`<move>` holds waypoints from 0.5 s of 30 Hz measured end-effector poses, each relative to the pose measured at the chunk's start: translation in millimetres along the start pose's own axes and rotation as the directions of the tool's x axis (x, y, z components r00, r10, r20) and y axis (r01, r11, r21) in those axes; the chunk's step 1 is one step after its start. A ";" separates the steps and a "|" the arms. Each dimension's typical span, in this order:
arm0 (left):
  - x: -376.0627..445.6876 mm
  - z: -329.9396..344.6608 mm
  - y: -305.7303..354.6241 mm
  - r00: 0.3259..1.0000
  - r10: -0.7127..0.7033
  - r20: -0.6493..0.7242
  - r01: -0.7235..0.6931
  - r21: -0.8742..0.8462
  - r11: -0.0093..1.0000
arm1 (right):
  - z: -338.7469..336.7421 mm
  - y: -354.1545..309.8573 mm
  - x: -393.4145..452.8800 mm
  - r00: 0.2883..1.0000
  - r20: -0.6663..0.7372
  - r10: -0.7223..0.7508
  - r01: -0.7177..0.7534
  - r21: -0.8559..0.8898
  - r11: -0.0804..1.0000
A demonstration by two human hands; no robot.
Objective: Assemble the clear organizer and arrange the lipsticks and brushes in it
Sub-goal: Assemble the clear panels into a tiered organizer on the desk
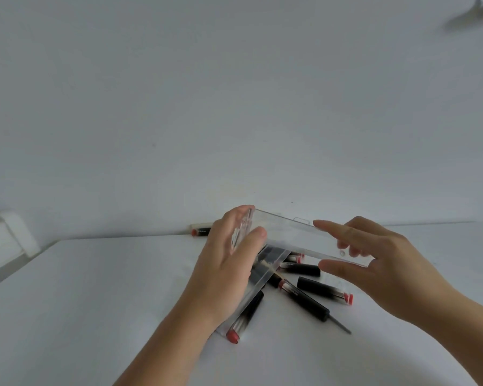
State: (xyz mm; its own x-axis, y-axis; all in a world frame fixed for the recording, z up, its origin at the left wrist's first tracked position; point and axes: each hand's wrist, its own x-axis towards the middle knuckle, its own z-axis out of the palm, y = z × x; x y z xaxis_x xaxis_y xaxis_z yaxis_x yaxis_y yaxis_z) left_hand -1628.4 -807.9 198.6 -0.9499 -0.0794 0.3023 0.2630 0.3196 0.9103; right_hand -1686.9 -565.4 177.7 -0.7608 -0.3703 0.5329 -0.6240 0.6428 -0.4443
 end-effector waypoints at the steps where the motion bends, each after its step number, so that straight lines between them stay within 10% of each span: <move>1: 1.1 -0.2 -0.3 1.000 0.003 -0.003 -0.003 -0.009 1.000 | 1.6 -0.2 0.0 1.000 -0.005 -0.001 0.001 -0.004 1.000; 15: 5.9 1.0 -7.6 0.994 0.059 -0.097 -0.059 0.005 0.998 | 6.1 -8.5 -1.1 0.991 -0.095 -0.090 0.082 -0.090 0.993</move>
State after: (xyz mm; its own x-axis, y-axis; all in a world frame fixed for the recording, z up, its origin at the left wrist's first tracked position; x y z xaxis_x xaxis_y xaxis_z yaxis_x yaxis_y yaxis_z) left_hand -1636.1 -809.9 193.2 -0.9119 -0.1513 0.3816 0.3177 0.3284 0.8895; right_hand -1681.9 -574.5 176.5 -0.6810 -0.3617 0.6367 -0.6655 0.6684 -0.3322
